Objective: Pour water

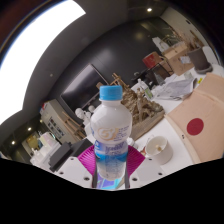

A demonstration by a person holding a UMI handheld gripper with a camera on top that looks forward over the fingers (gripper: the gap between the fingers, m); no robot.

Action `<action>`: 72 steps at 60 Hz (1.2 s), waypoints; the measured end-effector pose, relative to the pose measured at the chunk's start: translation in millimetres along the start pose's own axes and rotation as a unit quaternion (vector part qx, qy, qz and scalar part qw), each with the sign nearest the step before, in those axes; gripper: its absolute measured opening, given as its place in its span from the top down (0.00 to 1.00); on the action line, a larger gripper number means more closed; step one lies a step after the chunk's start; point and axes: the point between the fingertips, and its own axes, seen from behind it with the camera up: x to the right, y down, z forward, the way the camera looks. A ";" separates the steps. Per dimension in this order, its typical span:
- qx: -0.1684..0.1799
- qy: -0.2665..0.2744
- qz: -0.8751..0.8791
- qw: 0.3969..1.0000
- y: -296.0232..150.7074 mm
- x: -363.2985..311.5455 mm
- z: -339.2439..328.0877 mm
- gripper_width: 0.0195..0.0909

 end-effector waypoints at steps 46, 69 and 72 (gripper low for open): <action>-0.044 -0.093 0.628 0.771 15.9 -17.5 85.9 0.77; 0.006 -0.059 0.170 0.984 -68.5 -23.5 43.3 0.77; 0.029 -0.042 0.098 0.994 -89.3 -16.6 39.7 0.77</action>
